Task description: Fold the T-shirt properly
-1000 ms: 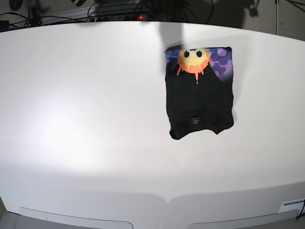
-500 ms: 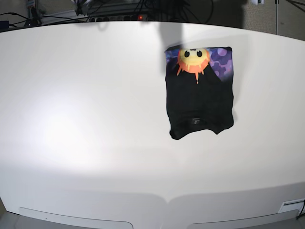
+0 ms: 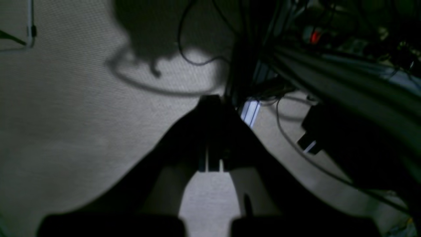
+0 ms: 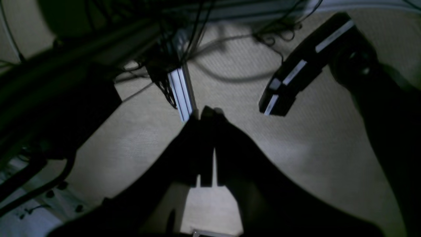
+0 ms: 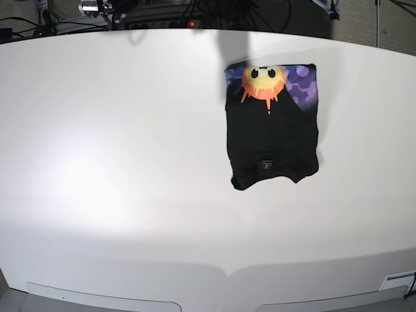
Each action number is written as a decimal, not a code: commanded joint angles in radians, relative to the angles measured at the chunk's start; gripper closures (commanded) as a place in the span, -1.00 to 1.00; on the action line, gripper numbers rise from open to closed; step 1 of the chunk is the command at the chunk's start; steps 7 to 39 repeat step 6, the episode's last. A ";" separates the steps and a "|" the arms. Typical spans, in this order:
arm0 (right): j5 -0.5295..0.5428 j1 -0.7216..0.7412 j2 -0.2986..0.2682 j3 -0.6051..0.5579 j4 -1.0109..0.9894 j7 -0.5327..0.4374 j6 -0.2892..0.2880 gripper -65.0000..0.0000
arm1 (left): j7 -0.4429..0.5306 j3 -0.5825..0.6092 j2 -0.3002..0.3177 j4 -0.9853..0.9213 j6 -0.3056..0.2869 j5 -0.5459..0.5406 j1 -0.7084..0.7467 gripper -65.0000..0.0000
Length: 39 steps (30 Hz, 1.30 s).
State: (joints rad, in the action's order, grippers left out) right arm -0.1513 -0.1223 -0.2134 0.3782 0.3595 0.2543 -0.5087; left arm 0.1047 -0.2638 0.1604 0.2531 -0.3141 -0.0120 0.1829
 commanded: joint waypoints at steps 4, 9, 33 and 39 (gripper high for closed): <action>0.005 -0.002 0.000 0.000 0.003 -0.005 -0.006 1.00 | 0.002 -0.001 0.006 -0.006 -0.004 0.005 0.011 1.00; 0.005 -0.002 0.006 0.000 0.003 -0.012 -0.006 1.00 | 0.009 -0.001 0.005 -0.005 -0.003 0.004 0.009 1.00; 0.005 -0.002 0.006 0.000 0.003 -0.012 -0.006 1.00 | 0.009 -0.001 0.005 -0.005 -0.003 0.004 0.009 1.00; 0.005 -0.002 0.006 0.000 0.003 -0.012 -0.006 1.00 | 0.009 -0.001 0.005 -0.005 -0.003 0.004 0.009 1.00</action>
